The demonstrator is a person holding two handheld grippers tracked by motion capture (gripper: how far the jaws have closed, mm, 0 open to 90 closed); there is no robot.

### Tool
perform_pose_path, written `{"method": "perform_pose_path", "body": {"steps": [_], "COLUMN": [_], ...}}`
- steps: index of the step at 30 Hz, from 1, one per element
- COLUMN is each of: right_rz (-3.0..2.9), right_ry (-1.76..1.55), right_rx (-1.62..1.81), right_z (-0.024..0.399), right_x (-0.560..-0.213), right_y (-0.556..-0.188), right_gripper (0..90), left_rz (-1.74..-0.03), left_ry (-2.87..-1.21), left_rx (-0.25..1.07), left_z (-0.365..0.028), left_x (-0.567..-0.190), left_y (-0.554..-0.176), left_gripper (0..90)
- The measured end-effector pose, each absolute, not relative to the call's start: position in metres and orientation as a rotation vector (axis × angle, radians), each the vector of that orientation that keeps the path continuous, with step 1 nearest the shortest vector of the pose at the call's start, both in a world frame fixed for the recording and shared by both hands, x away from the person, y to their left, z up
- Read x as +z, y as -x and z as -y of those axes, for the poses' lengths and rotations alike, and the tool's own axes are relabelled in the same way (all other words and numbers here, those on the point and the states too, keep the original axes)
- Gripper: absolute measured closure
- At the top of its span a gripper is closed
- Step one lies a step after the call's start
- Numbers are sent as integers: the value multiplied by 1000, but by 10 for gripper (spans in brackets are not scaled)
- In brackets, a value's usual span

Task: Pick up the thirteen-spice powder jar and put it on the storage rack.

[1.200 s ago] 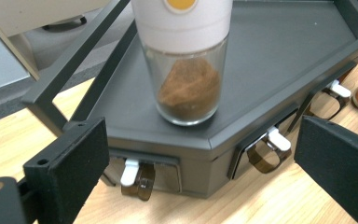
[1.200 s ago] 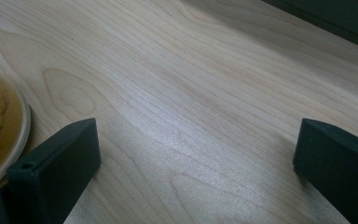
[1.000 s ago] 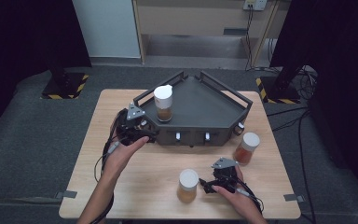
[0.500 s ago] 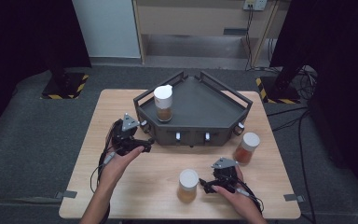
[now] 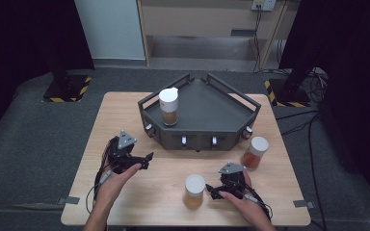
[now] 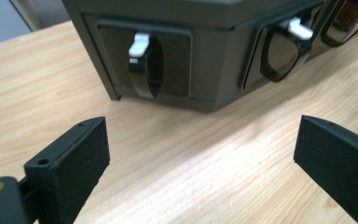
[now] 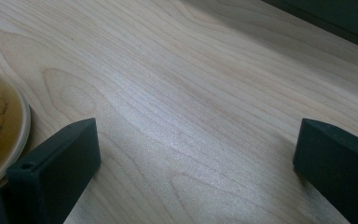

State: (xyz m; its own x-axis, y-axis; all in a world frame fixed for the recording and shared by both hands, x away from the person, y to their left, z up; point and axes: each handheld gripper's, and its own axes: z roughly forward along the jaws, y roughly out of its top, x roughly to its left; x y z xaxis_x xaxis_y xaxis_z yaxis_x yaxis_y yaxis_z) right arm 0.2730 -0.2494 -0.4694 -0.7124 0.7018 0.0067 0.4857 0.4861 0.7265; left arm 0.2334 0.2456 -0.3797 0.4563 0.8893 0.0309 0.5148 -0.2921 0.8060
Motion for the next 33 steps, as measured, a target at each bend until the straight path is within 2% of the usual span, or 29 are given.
{"method": "perform_pose_path", "body": {"steps": [33], "right_rz": [-2444], "right_ry": [-1006], "right_rx": [1056], "right_z": [249], "right_x": [-469], "right_y": [-273], "right_gripper": [6], "left_rz": [-1364], "left_ry": [-1946], "left_rx": [623], "left_z": [-282], "left_x": [-424], "left_y": [-196], "left_gripper": [24]}}
